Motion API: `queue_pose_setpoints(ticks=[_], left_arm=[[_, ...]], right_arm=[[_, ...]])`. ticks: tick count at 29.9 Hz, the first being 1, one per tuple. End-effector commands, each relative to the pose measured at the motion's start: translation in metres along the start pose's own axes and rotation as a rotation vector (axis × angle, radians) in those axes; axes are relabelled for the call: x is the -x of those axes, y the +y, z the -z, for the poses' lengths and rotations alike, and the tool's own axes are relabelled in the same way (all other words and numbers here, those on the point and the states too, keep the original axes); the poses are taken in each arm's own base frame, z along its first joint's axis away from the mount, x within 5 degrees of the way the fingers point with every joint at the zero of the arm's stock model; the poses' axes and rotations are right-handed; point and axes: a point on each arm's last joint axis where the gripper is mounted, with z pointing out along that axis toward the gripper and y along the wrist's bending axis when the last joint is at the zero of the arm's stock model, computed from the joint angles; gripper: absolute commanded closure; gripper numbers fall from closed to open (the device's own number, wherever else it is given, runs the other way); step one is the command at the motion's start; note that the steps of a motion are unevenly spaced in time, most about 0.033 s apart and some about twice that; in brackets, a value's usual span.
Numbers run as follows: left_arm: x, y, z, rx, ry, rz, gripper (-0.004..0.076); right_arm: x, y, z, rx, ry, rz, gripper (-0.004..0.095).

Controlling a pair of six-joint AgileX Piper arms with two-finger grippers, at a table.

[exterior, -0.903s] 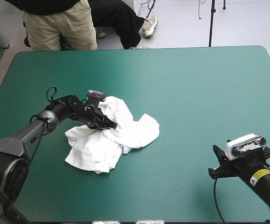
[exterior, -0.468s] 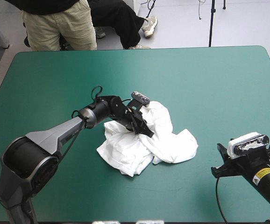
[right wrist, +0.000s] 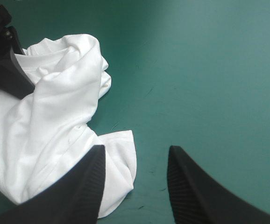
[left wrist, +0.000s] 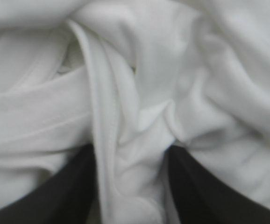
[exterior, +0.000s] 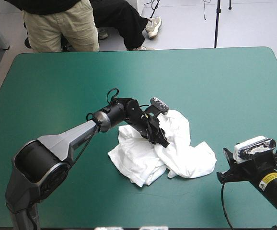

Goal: Fold the cloth

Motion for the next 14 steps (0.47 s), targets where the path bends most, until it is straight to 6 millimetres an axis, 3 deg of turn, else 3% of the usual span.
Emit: queue_pose_setpoints(ticks=[1, 6, 9, 14], left_arm=[[0.019, -0.025, 0.057, -0.009, -0.103, -0.003, 0.0171], [0.013, -0.028, 0.109, 0.174, -0.122, -0.034, 0.0199], [-0.003, -0.027, 0.141, 0.273, -0.075, -0.011, 0.0201], [-0.052, -0.004, 0.155, 0.309, 0.051, 0.126, 0.0202]], right_arm=[[0.016, -0.002, 0.006, -0.015, -0.1, 0.009, 0.0506], [0.016, -0.002, 0.006, -0.015, -0.1, 0.009, 0.0506], [0.016, -0.002, 0.006, -0.015, -0.1, 0.009, 0.0506], [0.016, -0.002, 0.006, -0.015, -0.1, 0.009, 0.0506]])
